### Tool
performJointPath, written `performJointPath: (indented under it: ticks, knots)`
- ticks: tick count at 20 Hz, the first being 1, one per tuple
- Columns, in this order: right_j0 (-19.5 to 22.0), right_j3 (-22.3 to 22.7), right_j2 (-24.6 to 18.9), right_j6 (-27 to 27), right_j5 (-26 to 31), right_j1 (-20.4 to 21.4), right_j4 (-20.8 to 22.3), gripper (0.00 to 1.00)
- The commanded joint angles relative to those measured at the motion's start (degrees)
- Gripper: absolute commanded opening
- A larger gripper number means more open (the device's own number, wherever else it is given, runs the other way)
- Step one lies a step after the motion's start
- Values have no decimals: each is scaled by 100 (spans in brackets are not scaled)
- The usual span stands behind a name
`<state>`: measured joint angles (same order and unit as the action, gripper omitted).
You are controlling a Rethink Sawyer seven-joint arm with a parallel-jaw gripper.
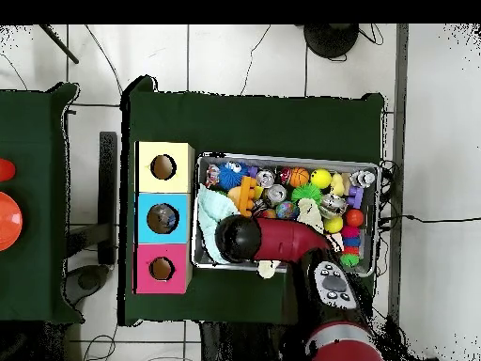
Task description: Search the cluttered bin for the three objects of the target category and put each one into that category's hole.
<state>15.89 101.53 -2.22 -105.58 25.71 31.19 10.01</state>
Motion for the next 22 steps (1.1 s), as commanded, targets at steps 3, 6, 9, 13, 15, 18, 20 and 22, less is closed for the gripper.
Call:
performJointPath:
  ticks: [3, 6, 9, 13, 15, 18, 20, 22]
  knots:
    - [-281, 177, 136, -1292, -621, -561, -251, 100]
    - [80, 356, -336, -961, -287, -638, -481, 100]
    - [279, 581, -720, -723, 222, -496, -717, 100]
    - [108, 527, -661, -746, 442, -452, -823, 100]
    - [-47, 414, -489, -826, 361, -547, -800, 100]
    - [-277, 238, -242, -977, -165, -888, -669, 100]
    - [-316, 117, -195, -981, -413, -1152, -620, 100]
    - [-121, 50, -407, -753, -483, -1406, -624, 100]
